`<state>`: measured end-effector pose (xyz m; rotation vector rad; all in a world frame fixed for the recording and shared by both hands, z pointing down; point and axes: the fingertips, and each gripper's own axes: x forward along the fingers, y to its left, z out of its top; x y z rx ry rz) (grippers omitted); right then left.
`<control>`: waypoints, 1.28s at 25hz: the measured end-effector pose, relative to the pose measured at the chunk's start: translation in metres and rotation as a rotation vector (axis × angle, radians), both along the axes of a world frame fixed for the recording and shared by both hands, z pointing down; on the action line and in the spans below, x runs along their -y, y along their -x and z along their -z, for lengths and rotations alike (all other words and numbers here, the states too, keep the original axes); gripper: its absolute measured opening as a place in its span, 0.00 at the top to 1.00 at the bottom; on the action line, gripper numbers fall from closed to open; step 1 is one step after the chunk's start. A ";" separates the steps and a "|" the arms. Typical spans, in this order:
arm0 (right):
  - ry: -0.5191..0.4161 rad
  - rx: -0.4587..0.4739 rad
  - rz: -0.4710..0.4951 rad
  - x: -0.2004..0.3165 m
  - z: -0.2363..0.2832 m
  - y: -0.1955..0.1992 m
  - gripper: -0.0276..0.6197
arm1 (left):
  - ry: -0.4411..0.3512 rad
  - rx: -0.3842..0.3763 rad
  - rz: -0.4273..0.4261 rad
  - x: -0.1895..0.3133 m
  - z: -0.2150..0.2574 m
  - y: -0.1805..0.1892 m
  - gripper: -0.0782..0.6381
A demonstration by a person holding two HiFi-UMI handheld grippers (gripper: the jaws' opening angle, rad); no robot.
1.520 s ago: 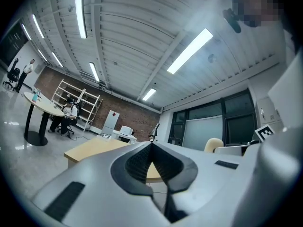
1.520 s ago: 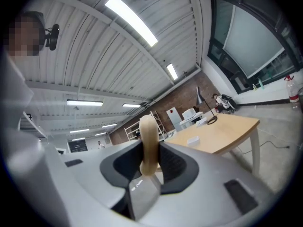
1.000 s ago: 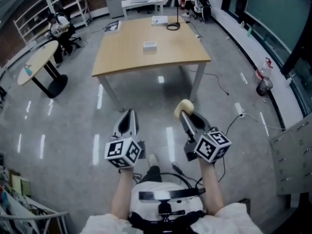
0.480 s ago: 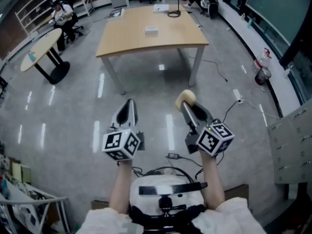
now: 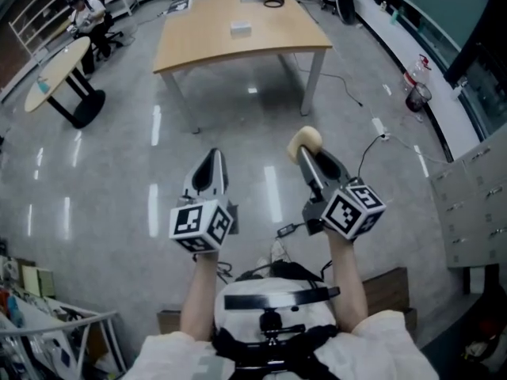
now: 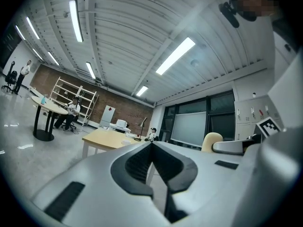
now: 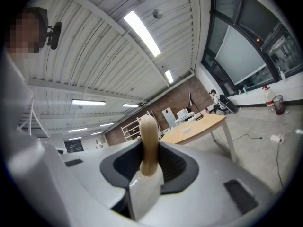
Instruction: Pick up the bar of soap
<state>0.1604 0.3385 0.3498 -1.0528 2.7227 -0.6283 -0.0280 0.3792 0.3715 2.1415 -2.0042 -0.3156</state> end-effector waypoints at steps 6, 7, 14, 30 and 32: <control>-0.001 0.007 -0.005 -0.017 -0.005 -0.017 0.78 | 0.007 0.013 -0.011 -0.018 -0.008 -0.019 0.88; 0.001 0.008 -0.002 -0.018 -0.006 -0.020 0.78 | 0.008 0.018 -0.004 -0.021 -0.010 -0.020 0.88; -0.019 -0.010 0.012 -0.008 -0.001 -0.029 0.79 | -0.010 0.010 0.058 -0.023 -0.007 -0.017 0.88; -0.027 -0.074 0.031 0.002 -0.013 -0.019 0.78 | 0.006 0.035 0.076 -0.011 -0.013 -0.017 0.88; -0.026 -0.070 0.032 0.002 -0.015 -0.017 0.78 | 0.020 0.044 0.078 -0.011 -0.018 -0.015 0.88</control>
